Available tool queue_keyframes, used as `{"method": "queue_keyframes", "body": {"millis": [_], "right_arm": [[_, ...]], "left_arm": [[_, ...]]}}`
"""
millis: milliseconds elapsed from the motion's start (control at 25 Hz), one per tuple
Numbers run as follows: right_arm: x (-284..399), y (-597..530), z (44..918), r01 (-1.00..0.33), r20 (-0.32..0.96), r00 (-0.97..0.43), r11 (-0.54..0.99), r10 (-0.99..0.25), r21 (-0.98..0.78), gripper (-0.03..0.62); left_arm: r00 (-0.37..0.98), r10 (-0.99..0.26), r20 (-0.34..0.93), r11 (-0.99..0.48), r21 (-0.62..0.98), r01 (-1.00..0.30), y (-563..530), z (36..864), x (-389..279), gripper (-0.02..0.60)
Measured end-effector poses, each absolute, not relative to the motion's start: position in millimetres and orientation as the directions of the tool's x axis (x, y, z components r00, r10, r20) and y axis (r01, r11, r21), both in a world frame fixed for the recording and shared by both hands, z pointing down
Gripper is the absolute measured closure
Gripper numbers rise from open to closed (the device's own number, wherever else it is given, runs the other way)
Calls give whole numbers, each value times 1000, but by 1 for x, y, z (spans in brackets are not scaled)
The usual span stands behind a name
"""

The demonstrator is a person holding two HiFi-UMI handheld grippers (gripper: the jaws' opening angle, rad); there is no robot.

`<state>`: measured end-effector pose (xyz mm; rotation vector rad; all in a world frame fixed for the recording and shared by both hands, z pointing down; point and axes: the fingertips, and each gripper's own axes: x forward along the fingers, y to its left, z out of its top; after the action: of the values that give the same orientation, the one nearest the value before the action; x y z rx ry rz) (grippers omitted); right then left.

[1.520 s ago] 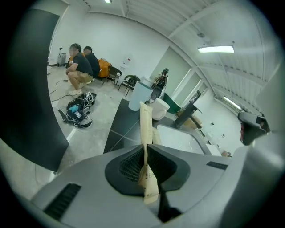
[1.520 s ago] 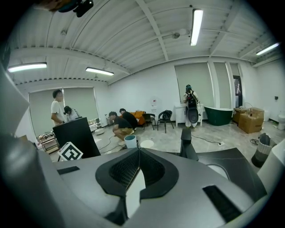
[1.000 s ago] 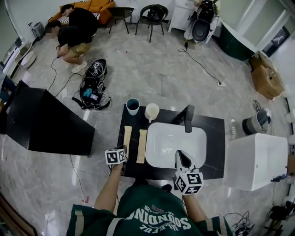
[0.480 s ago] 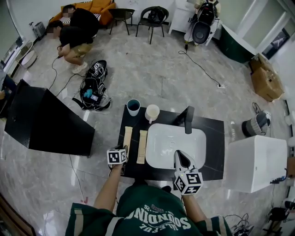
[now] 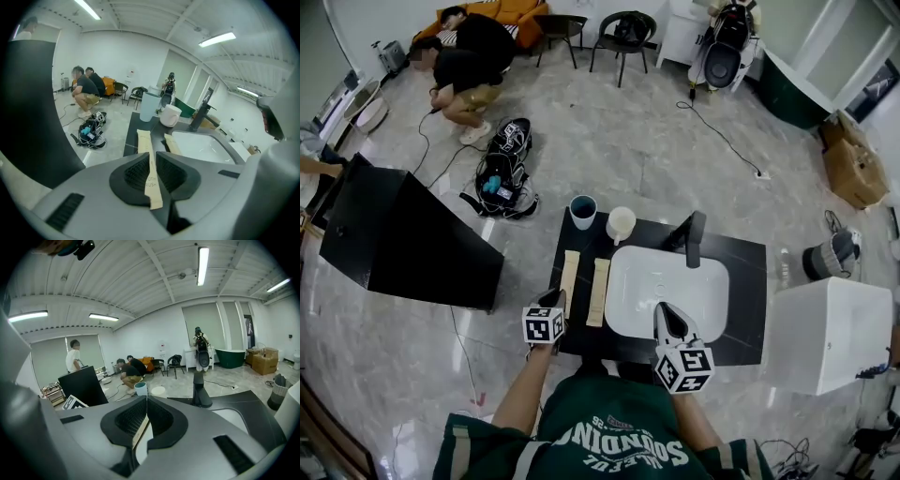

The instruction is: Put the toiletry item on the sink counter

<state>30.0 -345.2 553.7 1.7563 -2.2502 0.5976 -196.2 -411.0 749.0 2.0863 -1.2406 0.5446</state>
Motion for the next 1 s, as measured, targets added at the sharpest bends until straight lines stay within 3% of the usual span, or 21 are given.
{"method": "queue_keyframes", "body": {"millis": [120, 480, 1000], "right_arm": [[31, -345, 553, -961, 409, -267, 209, -873, -180, 553], [38, -358, 547, -957, 396, -282, 226, -874, -183, 553], [41, -353, 552, -959, 405, -271, 210, -873, -188, 553]], "left_arm": [[510, -607, 610, -394, 327, -859, -406, 737, -181, 571], [589, -626, 511, -479, 345, -807, -406, 690, -142, 571], [627, -622, 469, -538, 325, -777, -407, 659, -126, 571]]}}
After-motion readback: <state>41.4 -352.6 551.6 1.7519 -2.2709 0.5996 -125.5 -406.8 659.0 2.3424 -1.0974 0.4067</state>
